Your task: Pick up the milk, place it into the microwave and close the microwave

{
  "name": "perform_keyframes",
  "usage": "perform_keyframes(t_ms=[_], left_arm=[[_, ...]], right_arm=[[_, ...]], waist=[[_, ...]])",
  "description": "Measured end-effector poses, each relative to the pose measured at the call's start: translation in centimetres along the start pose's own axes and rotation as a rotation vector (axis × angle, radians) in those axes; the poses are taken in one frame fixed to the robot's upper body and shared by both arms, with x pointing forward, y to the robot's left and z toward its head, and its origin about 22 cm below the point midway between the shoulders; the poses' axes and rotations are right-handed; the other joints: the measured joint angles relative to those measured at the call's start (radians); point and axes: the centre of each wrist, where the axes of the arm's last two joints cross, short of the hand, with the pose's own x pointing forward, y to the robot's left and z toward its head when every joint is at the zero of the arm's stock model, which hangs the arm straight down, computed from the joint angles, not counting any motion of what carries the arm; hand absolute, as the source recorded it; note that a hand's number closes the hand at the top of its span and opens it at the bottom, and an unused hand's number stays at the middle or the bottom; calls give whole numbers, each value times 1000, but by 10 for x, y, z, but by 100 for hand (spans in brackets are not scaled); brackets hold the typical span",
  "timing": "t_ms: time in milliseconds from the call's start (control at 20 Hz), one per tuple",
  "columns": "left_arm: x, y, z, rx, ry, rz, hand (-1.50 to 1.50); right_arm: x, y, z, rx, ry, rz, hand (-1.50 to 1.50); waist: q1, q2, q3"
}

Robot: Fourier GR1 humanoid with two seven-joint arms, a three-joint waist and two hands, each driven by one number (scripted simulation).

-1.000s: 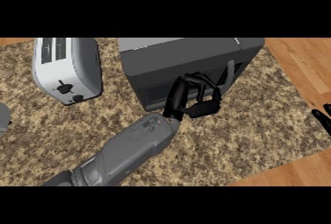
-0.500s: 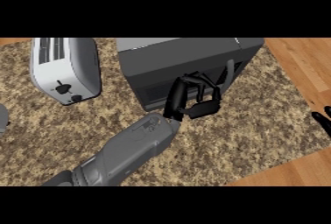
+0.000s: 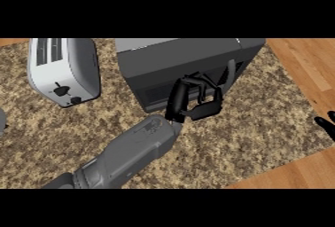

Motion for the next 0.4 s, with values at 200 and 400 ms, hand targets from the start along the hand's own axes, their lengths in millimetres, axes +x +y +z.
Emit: perform_keyframes(t_ms=[200, 400], left_arm=[[-1, 0, 0, 12, -15, 3, 150], [-1, 0, 0, 19, -27, 5, 150]], right_arm=[[2, 0, -1, 10, -2, -7, -150], [4, 1, -2, 23, -1, -9, -150]], waist=[[-4, 2, 0], [-6, 4, 1]])
